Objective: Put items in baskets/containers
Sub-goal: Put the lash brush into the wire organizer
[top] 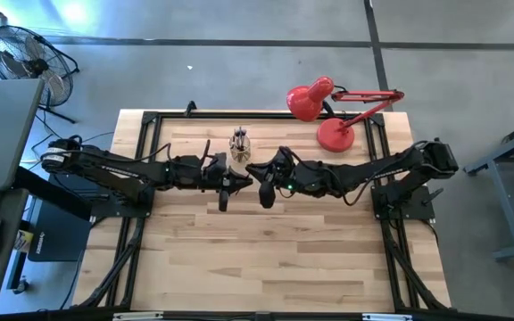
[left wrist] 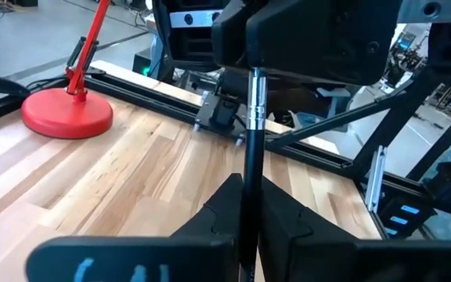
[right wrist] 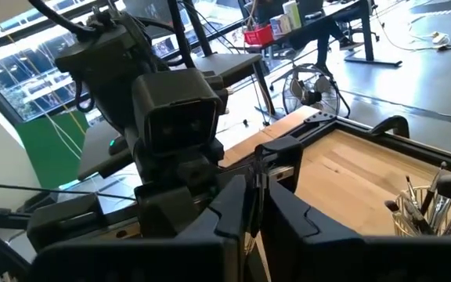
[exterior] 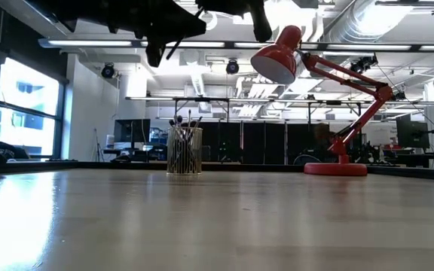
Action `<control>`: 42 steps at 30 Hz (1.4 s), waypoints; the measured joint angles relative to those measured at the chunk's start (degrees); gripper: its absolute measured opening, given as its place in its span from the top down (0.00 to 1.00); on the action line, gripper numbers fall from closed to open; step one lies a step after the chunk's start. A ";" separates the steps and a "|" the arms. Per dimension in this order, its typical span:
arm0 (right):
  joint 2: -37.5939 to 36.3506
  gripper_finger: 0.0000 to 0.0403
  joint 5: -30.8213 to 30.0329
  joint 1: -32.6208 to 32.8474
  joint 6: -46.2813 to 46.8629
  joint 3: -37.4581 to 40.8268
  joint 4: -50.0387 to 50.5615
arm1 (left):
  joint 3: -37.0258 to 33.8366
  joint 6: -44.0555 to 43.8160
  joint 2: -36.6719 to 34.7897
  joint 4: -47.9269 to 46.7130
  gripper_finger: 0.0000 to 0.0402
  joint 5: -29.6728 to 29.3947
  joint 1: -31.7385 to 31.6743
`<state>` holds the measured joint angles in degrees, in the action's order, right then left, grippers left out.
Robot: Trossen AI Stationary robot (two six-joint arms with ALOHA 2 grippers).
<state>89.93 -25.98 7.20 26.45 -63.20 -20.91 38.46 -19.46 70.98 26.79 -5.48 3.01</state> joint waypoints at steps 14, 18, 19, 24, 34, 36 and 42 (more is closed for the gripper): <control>0.00 0.96 -0.26 -0.04 0.37 0.02 1.00 | 0.00 0.17 -0.02 -5.72 0.76 0.92 -0.01; 0.00 0.98 -0.68 -0.21 0.19 0.02 2.24 | 0.00 2.96 -1.87 -9.79 0.71 -0.94 -0.02; 0.00 0.97 -0.68 -0.43 0.16 0.02 2.83 | 0.00 3.82 -2.73 -10.97 0.71 -1.60 -0.02; 0.00 0.95 -0.48 -3.12 -0.29 0.04 5.43 | 0.09 7.57 -9.17 -17.84 0.69 -9.62 -0.02; 0.01 0.98 12.42 -17.78 -7.82 0.04 4.51 | 0.02 7.67 -24.12 -37.26 0.69 -23.80 -0.02; 0.02 0.98 14.44 -20.17 -10.09 0.04 3.04 | 0.00 7.66 -26.10 -39.12 0.69 -24.78 -0.02; 1.05 0.98 19.30 -25.34 -14.64 -0.02 -1.88 | 0.00 7.67 -28.61 -42.03 0.69 -33.32 -0.02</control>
<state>90.98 -6.68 -18.13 11.81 -63.22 -22.79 38.46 -11.79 42.37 -15.25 -38.80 2.98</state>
